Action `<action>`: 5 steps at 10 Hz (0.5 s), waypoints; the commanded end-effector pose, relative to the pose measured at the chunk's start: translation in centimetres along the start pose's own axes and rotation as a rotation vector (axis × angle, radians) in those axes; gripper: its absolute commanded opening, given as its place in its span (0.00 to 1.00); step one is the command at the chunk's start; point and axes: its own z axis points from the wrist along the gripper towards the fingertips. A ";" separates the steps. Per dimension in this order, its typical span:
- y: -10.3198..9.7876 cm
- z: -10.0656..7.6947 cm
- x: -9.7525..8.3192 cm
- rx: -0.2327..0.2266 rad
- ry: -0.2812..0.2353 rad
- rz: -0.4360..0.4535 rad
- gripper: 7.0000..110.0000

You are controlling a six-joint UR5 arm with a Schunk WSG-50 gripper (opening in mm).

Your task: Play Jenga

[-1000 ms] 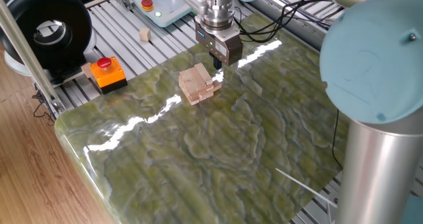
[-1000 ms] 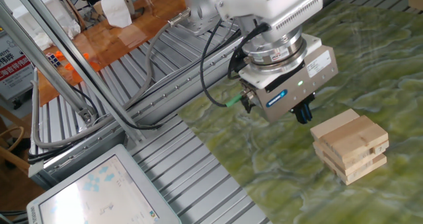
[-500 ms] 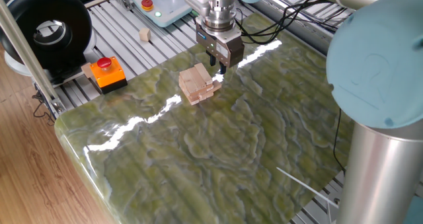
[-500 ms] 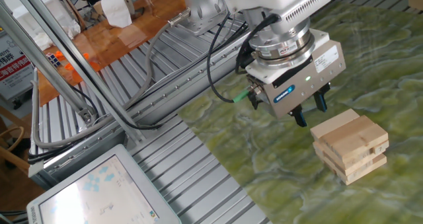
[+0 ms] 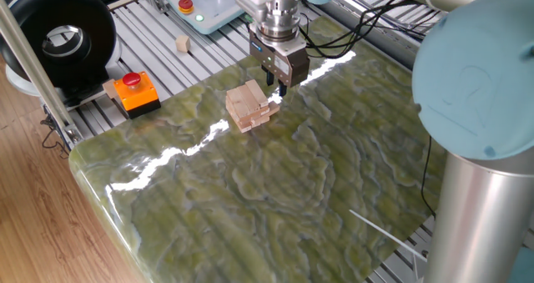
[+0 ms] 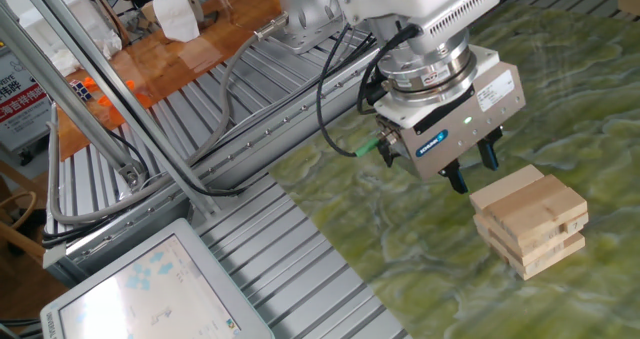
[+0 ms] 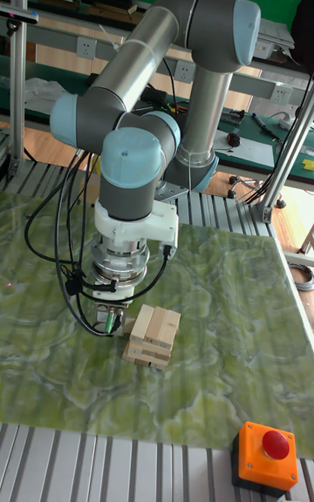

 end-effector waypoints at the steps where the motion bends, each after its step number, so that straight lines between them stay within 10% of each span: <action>1: -0.7 0.5 -0.6 0.038 -0.036 -0.042 0.36; 5: -0.1 0.4 -1.0 0.026 -0.047 -0.029 0.36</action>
